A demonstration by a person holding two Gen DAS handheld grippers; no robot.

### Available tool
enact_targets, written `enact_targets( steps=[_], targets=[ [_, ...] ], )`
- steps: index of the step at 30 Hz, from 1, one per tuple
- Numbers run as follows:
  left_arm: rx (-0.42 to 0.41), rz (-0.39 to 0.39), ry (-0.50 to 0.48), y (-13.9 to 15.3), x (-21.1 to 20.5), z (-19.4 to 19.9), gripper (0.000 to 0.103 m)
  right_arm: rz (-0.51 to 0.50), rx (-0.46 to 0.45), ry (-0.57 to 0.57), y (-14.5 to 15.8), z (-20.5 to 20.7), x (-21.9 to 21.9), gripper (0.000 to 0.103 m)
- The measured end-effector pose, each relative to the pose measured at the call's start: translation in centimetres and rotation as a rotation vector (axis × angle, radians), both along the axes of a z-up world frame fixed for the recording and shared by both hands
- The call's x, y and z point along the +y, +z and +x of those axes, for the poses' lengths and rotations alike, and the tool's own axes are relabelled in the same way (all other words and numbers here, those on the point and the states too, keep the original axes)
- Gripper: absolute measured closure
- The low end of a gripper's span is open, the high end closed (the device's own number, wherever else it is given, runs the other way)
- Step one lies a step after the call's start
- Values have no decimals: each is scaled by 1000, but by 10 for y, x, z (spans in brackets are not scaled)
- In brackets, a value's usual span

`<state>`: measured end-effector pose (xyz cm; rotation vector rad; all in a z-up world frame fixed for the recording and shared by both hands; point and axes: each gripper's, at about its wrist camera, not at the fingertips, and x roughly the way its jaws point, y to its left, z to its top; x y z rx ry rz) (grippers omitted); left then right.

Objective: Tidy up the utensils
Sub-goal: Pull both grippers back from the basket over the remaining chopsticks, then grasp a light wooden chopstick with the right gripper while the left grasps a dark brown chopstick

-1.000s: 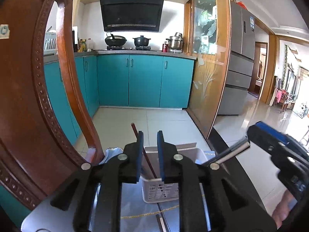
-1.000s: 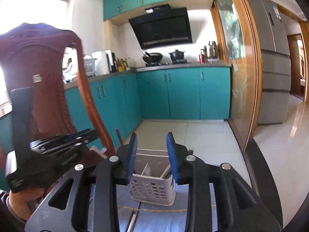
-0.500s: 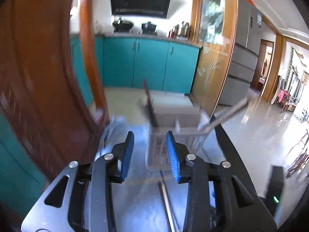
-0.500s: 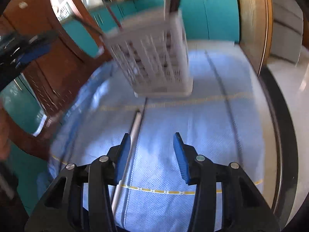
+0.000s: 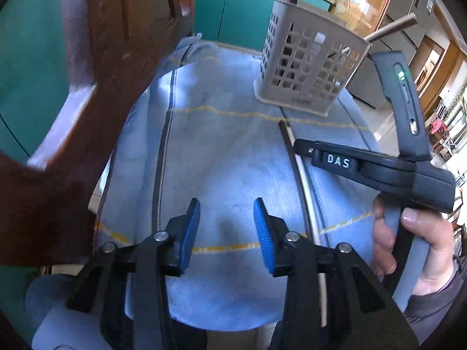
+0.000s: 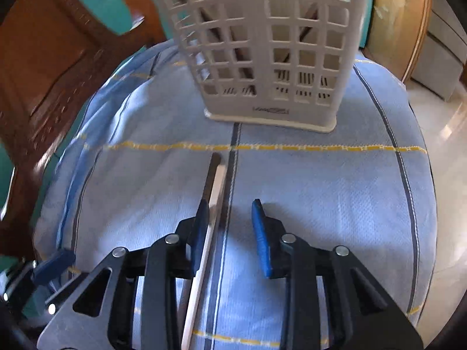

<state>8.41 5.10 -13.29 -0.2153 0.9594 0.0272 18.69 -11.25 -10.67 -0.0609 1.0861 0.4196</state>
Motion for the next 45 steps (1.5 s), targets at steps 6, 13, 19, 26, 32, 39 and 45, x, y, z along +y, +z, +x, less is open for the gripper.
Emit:
enact_targets(
  steps=[6, 13, 19, 26, 32, 39, 45],
  targets=[
    [14, -8, -16, -5, -4, 4, 62, -117, -25, 68, 0, -26, 4, 80],
    [14, -10, -53, -7, -17, 13, 60, -152, -61, 54, 1, -37, -27, 96],
    [30, -3, -80, -12, -26, 20, 59, -26, -8, -105, 0, -16, -73, 96],
    [48, 21, -136, -17, -47, 37, 57, 66, 14, -187, 7, -26, -117, 85],
    [49, 39, -175, -18, -68, 49, 57, 53, 19, -189, 4, -32, -120, 76],
    [51, 98, -198, -24, -86, 57, 61, 51, 8, -176, 2, -34, -118, 69],
    [52, 124, -180, -23, -78, 58, 92, 27, -15, -162, 1, -37, -112, 63]
  ],
)
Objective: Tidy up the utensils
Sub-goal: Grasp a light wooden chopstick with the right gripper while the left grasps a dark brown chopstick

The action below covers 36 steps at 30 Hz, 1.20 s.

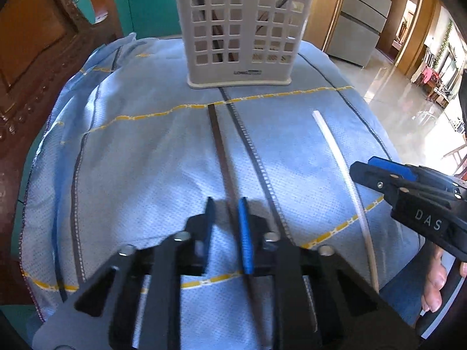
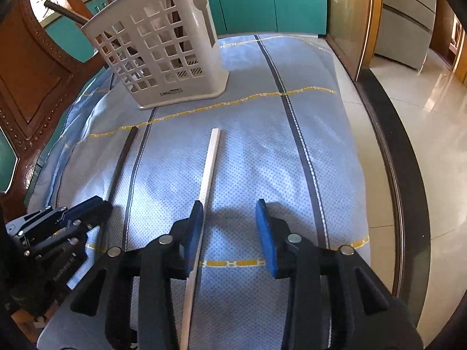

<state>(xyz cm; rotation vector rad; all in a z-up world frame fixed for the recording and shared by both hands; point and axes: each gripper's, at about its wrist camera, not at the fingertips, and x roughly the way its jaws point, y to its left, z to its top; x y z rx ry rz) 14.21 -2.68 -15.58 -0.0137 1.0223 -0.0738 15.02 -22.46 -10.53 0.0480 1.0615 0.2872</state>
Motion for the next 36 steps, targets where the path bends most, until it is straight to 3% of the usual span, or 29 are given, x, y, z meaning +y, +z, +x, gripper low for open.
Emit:
enact_targets(
  steps=[9, 15, 19, 20, 22, 24, 29, 36],
  targets=[
    [14, -21, 36, 0, 18, 8, 94, -70, -8, 29, 0, 4, 16, 55],
    [4, 39, 31, -1, 11, 37, 90, -191, -39, 49, -4, 10, 34, 55],
    [5, 69, 36, 0, 9, 52, 87, -197, -40, 51, -5, 13, 37, 55],
    [3, 73, 37, 0, 9, 53, 87, -198, -40, 52, -6, 13, 37, 56],
    [-1, 81, 38, 0, 8, 55, 87, -180, -43, 82, -5, 12, 40, 79],
    [-5, 87, 29, 1, 5, 54, 91, -164, -41, 106, -4, 11, 44, 94],
    [-2, 60, 27, 4, 2, 53, 96, -107, -34, 117, -2, 8, 49, 97],
    [-101, 20, 47, 47, 9, 34, 96, -131, -187, 112, 46, -6, 43, 97]
  ],
)
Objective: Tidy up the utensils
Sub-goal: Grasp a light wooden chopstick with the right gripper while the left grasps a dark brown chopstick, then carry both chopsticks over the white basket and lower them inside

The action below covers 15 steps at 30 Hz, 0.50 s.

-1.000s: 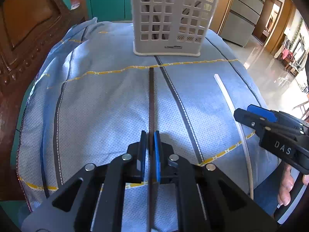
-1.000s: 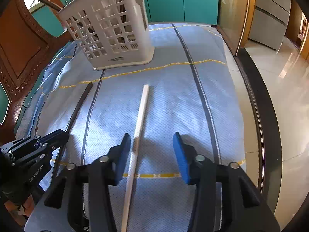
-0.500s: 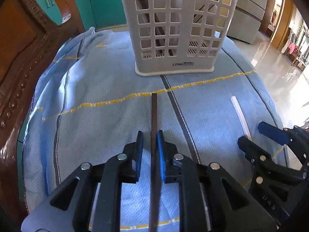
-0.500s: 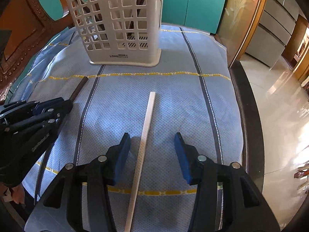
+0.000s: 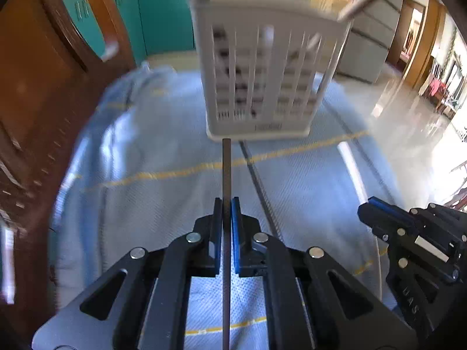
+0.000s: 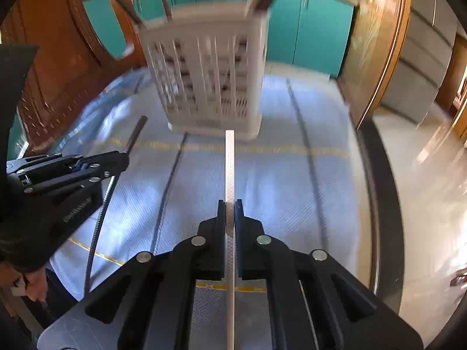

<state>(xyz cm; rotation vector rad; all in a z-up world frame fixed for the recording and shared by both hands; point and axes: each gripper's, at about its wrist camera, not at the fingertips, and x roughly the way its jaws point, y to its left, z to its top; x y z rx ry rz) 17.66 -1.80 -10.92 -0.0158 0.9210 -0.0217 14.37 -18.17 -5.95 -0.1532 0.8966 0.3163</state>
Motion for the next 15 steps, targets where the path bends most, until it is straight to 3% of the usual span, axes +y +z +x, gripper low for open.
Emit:
enact_targets(
  steps=[8, 15],
  targets=[
    [-192, -30, 0, 81, 11, -34, 96, 7, -174, 14, 66, -27, -8, 97],
    [-307, -42, 1, 132, 20, -52, 96, 2, -275, 14, 104, -37, -12, 97]
  ],
)
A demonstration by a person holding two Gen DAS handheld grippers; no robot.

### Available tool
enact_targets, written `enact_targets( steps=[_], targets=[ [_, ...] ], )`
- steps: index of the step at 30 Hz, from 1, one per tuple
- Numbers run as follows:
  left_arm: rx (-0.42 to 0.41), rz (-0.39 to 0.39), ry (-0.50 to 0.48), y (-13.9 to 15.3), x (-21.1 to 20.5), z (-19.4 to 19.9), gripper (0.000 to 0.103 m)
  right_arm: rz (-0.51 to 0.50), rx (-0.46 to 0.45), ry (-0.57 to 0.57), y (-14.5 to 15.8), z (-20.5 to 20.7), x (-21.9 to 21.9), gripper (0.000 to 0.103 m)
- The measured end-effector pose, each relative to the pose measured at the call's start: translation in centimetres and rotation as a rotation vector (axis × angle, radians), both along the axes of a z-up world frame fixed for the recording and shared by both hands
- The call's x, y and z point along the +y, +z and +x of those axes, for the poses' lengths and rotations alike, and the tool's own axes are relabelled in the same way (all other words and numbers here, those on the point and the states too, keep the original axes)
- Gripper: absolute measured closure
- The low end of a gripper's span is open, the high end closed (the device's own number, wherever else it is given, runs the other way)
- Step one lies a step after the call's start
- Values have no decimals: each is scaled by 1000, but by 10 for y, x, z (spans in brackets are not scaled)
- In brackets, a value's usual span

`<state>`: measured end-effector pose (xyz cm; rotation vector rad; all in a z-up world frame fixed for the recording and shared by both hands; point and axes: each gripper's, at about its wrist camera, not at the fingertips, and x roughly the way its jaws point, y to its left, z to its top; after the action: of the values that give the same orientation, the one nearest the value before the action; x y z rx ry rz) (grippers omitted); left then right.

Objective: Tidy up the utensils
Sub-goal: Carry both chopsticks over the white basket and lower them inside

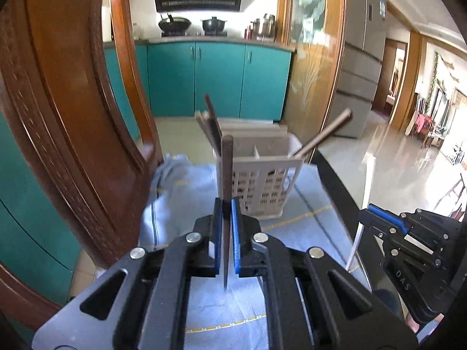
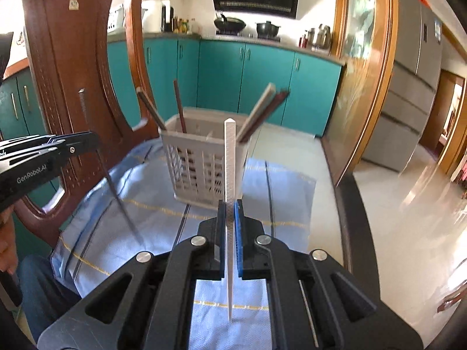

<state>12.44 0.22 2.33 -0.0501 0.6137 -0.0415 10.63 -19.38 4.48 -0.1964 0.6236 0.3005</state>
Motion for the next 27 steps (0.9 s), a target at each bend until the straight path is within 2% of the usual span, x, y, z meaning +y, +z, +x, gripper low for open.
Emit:
enact_targets(
  steps=[8, 17, 22, 27],
  targets=[
    [-53, 17, -12, 29, -3, 2, 96, -4, -76, 4, 32, 3, 7, 97],
    [-69, 17, -56, 42, -5, 5, 96, -1, -89, 41, 49, 6, 21, 97],
    [-88, -19, -114, 69, -5, 13, 96, 99, -30, 101, 65, 22, 16, 97],
    [-181, 3, -115, 113, -6, 23, 96, 190, -36, 97, 98, 45, 4, 97]
  ],
)
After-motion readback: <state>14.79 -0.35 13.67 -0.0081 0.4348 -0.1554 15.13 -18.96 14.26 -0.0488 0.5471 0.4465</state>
